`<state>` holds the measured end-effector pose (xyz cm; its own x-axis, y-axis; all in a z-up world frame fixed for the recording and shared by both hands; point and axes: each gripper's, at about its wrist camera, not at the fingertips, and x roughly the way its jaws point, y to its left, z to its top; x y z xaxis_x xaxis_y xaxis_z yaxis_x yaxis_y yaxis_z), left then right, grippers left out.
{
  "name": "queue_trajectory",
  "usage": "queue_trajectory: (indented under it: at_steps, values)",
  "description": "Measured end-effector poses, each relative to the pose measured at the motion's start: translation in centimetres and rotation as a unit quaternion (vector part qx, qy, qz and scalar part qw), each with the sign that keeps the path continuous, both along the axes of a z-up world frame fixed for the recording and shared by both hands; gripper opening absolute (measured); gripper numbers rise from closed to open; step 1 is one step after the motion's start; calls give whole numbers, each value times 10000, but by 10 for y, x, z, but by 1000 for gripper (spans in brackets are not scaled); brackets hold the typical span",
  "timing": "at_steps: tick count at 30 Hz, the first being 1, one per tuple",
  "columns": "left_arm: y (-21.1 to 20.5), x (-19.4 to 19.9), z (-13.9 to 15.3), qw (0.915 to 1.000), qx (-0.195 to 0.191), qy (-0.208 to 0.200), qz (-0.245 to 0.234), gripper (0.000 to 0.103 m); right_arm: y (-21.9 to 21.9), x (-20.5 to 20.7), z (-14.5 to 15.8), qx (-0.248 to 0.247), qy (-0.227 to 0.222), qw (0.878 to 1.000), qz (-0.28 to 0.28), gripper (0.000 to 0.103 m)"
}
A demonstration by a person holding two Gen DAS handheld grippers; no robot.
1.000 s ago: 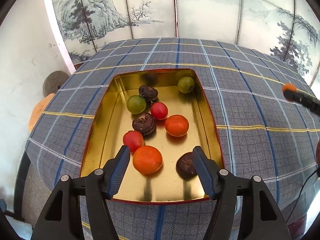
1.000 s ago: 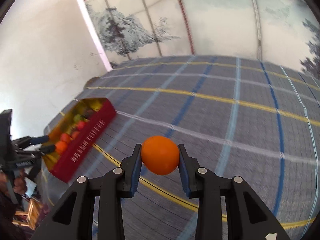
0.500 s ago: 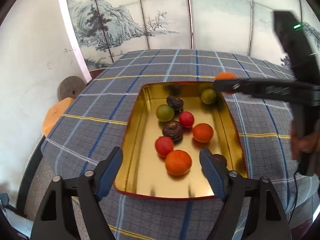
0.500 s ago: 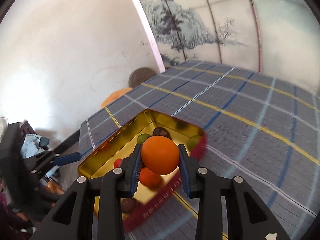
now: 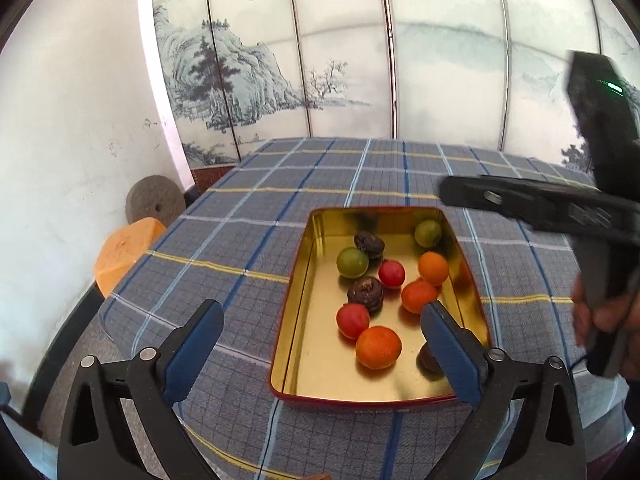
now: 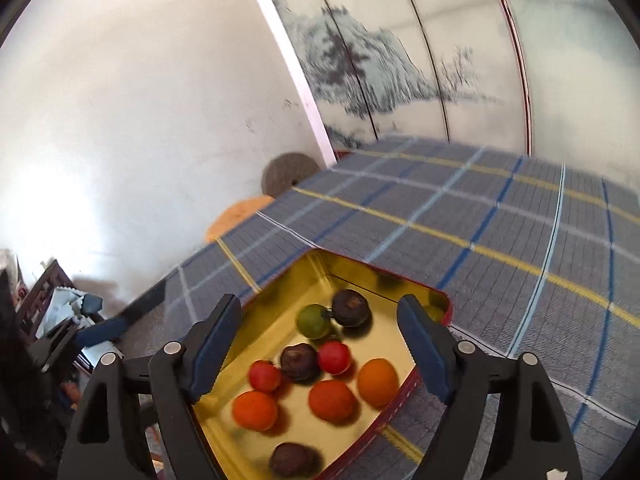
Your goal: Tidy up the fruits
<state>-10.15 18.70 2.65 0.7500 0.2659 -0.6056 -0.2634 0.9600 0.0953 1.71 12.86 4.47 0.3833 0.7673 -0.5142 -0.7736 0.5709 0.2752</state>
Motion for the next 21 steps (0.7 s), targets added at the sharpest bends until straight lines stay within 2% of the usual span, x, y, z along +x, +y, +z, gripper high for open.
queue_trajectory:
  at_steps: [7,10,12,17,21]
  values:
    - [-6,-13,15,9996,-55,-214,-168,102,-49,-52,14,132,-416,9990,-128,86]
    - [-12,-15,19,9994,-119,-199,-267,102,-68,-61,13,73,-484,9985,-241,92]
    - [-15,-17,21,9991,-181,-195,-318,103,-84,-64,9,-15,-534,9978,-391,92]
    - [-15,-16,22,9991,-331,-213,-140,103,-130,-46,-9,-280,-377,9947,-909,93]
    - [-21,-15,24,9998,-110,-135,-4,103,-178,-6,-34,-1004,-240,9809,-1650,95]
